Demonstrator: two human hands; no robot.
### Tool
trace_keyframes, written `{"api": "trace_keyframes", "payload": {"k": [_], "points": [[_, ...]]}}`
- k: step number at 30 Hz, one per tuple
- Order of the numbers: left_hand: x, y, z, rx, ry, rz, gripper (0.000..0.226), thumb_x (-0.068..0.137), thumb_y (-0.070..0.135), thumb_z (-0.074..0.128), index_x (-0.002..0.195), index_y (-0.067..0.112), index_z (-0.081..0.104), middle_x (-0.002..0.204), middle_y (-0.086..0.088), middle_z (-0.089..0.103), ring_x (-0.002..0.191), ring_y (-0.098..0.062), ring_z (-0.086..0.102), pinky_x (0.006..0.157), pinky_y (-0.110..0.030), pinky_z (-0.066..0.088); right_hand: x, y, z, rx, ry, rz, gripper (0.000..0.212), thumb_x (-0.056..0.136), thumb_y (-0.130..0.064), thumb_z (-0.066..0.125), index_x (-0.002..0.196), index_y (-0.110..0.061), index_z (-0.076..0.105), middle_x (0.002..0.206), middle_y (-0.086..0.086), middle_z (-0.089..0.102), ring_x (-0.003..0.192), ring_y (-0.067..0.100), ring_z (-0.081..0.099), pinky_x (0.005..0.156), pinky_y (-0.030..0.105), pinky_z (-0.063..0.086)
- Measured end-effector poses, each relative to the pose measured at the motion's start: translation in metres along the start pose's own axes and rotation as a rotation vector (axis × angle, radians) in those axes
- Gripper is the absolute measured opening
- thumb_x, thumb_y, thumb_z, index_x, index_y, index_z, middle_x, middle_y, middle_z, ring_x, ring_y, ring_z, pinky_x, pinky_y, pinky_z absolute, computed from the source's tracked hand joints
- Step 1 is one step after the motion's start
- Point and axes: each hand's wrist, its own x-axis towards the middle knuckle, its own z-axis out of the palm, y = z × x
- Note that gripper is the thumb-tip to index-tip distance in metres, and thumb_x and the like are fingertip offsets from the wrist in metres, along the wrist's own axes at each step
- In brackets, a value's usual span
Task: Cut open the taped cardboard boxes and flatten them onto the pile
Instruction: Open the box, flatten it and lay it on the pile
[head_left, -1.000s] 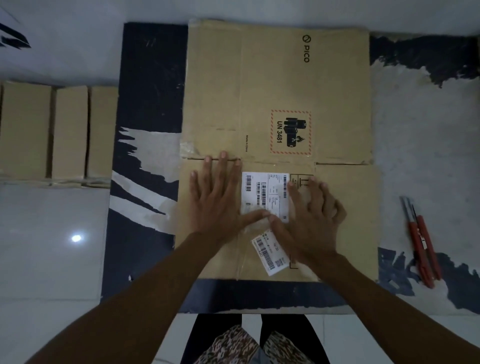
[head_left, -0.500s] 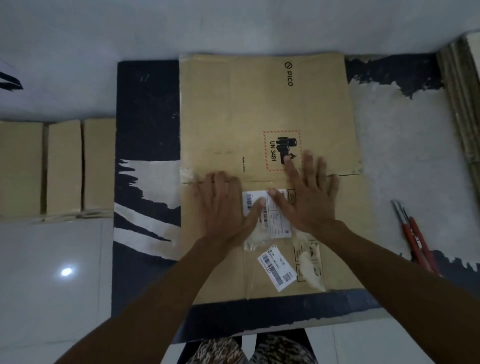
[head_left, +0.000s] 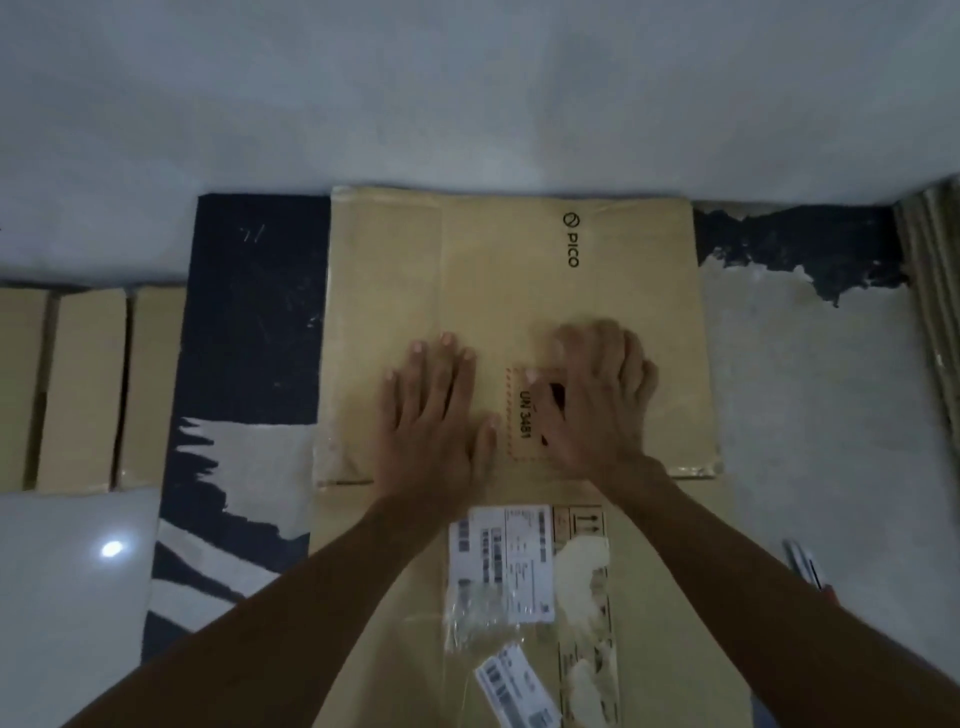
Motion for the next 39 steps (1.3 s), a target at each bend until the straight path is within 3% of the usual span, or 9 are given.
{"api": "trace_keyframes", "payload": {"k": [4,10,12,14,16,19,24,32,39], "points": [[0.001,0.001,-0.001,0.0,-0.026,-0.005,0.071,0.102,0.051,0.028,0.159,0.017,0.002,0.167,-0.007,-0.009,0.153,-0.028,-0.013,0.123,-0.052,0.001,0.081,-0.007,-0.006,-0.022,-0.064,-0.1,0.073,0.095,-0.068,0.026,0.157,-0.035,0.006,0.166,0.007,-0.005,0.151,0.035,-0.011,0.119,0.058,-0.001],[0.007,0.0,-0.003,-0.011,-0.011,-0.008,0.07,0.096,0.051,0.032,0.154,0.011,0.029,0.163,-0.014,0.021,0.15,-0.035,0.016,0.116,-0.052,0.018,0.101,-0.011,-0.001,-0.032,-0.071,-0.116,0.078,0.091,-0.074,0.021,0.156,-0.037,-0.003,0.165,0.003,-0.012,0.15,0.034,-0.018,0.117,0.063,-0.005],[0.029,0.004,-0.012,-0.038,0.035,0.001,0.058,0.087,0.05,0.041,0.131,0.012,0.047,0.14,-0.016,0.048,0.126,-0.037,0.045,0.097,-0.047,0.034,0.102,-0.011,-0.003,-0.038,-0.08,-0.113,0.079,0.091,-0.075,0.02,0.156,-0.037,-0.004,0.165,0.003,-0.012,0.149,0.034,-0.018,0.116,0.064,-0.004],[0.074,0.002,-0.021,-0.076,0.109,-0.017,0.047,0.086,0.045,0.05,0.122,0.014,0.045,0.126,-0.014,0.052,0.109,-0.035,0.05,0.088,-0.042,0.037,0.104,-0.01,-0.003,-0.046,-0.077,-0.116,0.08,0.091,-0.076,0.018,0.156,-0.036,-0.005,0.165,0.004,-0.013,0.149,0.035,-0.018,0.116,0.064,-0.004],[0.127,-0.004,-0.028,-0.096,0.132,-0.047,0.06,0.093,0.04,0.053,0.144,0.011,0.039,0.149,-0.016,0.041,0.132,-0.039,0.04,0.105,-0.049,0.033,0.104,-0.01,-0.002,-0.055,-0.06,-0.12,0.08,0.09,-0.077,0.017,0.156,-0.037,-0.005,0.165,0.003,-0.013,0.15,0.034,-0.017,0.117,0.064,-0.003],[0.17,-0.011,-0.03,-0.077,0.063,-0.032,0.073,0.096,0.044,0.038,0.158,0.013,0.015,0.166,-0.008,0.012,0.152,-0.032,0.008,0.122,-0.05,0.008,0.105,-0.011,0.0,-0.059,-0.05,-0.104,0.079,0.091,-0.076,0.018,0.156,-0.037,-0.003,0.166,0.003,-0.011,0.15,0.034,-0.015,0.117,0.063,-0.003],[0.169,-0.017,-0.025,-0.038,0.088,-0.014,0.075,0.094,0.052,0.026,0.158,0.015,0.014,0.166,-0.005,0.011,0.153,-0.026,0.005,0.124,-0.045,0.005,0.109,0.001,-0.003,-0.049,-0.08,-0.173,0.083,0.089,-0.08,0.022,0.156,-0.04,-0.005,0.165,-0.001,-0.012,0.151,0.03,-0.015,0.118,0.063,-0.003],[0.167,-0.041,-0.031,-0.035,0.026,0.082,0.079,0.095,0.062,0.019,0.16,0.018,0.01,0.167,-0.001,0.002,0.154,-0.02,-0.001,0.124,-0.041,0.002,0.106,0.037,-0.014,-0.066,-0.054,-0.03,0.099,0.077,-0.093,0.02,0.155,-0.039,-0.008,0.165,-0.003,-0.016,0.15,0.025,-0.019,0.117,0.064,-0.003],[0.065,-0.056,-0.024,-0.043,0.078,-0.269,0.075,0.1,0.06,0.013,0.159,0.015,0.002,0.167,-0.006,-0.002,0.154,-0.025,-0.004,0.123,-0.05,0.0,0.108,0.04,-0.013,-0.076,-0.057,-0.036,0.1,0.076,-0.094,0.017,0.155,-0.037,-0.008,0.165,0.0,-0.014,0.151,0.028,-0.017,0.116,0.064,-0.004]]}}
